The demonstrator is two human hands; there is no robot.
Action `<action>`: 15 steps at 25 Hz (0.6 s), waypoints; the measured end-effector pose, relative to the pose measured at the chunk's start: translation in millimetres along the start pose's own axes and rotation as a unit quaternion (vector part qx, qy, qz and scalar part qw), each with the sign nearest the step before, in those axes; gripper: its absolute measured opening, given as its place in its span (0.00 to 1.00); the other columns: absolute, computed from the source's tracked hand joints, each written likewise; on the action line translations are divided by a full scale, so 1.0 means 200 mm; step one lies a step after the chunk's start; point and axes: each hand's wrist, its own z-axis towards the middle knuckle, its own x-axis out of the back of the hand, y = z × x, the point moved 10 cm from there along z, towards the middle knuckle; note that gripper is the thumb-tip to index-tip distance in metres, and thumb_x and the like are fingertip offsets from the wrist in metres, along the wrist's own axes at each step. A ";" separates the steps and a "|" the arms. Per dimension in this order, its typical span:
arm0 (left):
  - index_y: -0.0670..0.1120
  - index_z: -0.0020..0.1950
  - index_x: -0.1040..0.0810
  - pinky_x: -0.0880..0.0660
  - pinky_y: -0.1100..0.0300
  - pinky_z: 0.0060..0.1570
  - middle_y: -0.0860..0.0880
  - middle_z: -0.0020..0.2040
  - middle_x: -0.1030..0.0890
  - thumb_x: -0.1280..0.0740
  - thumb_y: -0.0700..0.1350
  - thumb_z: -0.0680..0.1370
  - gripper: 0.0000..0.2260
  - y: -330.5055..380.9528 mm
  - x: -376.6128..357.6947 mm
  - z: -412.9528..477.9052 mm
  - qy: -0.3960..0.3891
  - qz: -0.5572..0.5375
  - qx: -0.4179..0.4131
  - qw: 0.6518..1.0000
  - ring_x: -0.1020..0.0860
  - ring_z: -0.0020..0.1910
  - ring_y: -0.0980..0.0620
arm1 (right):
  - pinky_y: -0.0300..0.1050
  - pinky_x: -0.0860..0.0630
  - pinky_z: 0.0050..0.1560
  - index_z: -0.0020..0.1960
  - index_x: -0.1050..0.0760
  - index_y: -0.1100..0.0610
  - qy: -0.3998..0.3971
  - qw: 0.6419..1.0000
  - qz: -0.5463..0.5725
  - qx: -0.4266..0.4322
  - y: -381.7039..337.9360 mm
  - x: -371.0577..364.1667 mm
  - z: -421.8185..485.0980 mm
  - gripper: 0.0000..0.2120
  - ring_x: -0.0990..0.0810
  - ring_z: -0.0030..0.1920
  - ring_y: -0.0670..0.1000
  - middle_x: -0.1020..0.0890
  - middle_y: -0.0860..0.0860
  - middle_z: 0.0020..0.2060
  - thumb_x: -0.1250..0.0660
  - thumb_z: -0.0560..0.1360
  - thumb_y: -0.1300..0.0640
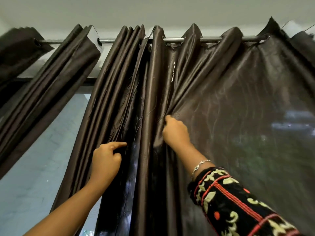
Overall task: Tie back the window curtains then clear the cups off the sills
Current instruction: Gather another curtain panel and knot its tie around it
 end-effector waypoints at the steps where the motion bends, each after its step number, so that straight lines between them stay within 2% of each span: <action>1: 0.41 0.54 0.18 0.41 0.70 0.14 0.55 0.23 0.29 0.42 0.25 0.70 0.21 0.01 0.01 -0.01 0.001 0.004 0.004 1.000 0.32 0.15 0.58 | 0.50 0.29 0.54 0.62 0.33 0.63 -0.018 1.000 0.013 0.014 -0.06 -0.04 0.01 0.15 0.26 0.58 0.64 0.24 0.64 0.57 0.45 0.76 0.63; 4: 0.42 0.52 0.18 0.42 0.70 0.14 0.55 0.20 0.31 0.42 0.25 0.69 0.21 0.02 0.02 -0.01 0.013 0.009 0.019 1.000 0.32 0.15 0.57 | 0.50 0.30 0.57 0.65 0.33 0.60 -0.055 0.996 0.059 0.038 -0.15 -0.09 0.03 0.17 0.28 0.62 0.64 0.25 0.63 0.60 0.45 0.77 0.62; 6: 0.42 0.52 0.17 0.46 0.70 0.13 0.55 0.16 0.33 0.43 0.25 0.68 0.22 0.02 0.03 -0.02 0.029 0.003 0.039 0.999 0.35 0.14 0.55 | 0.50 0.32 0.60 0.69 0.35 0.58 -0.048 0.995 0.083 0.037 -0.09 -0.04 0.03 0.19 0.30 0.64 0.63 0.27 0.61 0.64 0.45 0.78 0.61; 8: 0.42 0.53 0.18 0.47 0.71 0.13 0.53 0.16 0.33 0.44 0.25 0.68 0.23 0.03 0.03 -0.03 0.040 0.000 0.048 0.998 0.36 0.12 0.55 | 0.51 0.31 0.60 0.66 0.31 0.59 0.005 0.997 0.065 0.039 0.04 0.09 0.01 0.17 0.28 0.62 0.62 0.25 0.60 0.62 0.46 0.80 0.57; 11: 0.41 0.53 0.18 0.46 0.71 0.12 0.50 0.19 0.31 0.44 0.24 0.67 0.24 0.06 0.01 -0.07 0.037 0.004 0.046 0.998 0.34 0.13 0.56 | 0.52 0.32 0.59 0.61 0.27 0.59 0.157 0.987 -0.013 -0.018 0.35 0.37 -0.06 0.16 0.29 0.60 0.62 0.27 0.61 0.59 0.44 0.79 0.52; 13: 0.41 0.54 0.18 0.44 0.72 0.12 0.51 0.21 0.30 0.44 0.24 0.67 0.24 0.06 -0.01 -0.07 0.038 -0.001 0.044 0.998 0.32 0.14 0.57 | 0.53 0.34 0.62 0.63 0.29 0.60 0.224 0.968 -0.091 -0.066 0.55 0.54 -0.11 0.16 0.33 0.63 0.62 0.33 0.61 0.64 0.40 0.77 0.55; 15: 0.40 0.54 0.19 0.41 0.71 0.13 0.50 0.23 0.27 0.44 0.24 0.66 0.24 0.05 -0.03 -0.06 0.043 -0.005 0.042 0.998 0.31 0.16 0.58 | 0.57 0.37 0.66 0.67 0.35 0.60 0.223 0.957 -0.137 -0.125 0.75 0.65 -0.12 0.22 0.40 0.68 0.64 0.41 0.64 0.70 0.37 0.75 0.58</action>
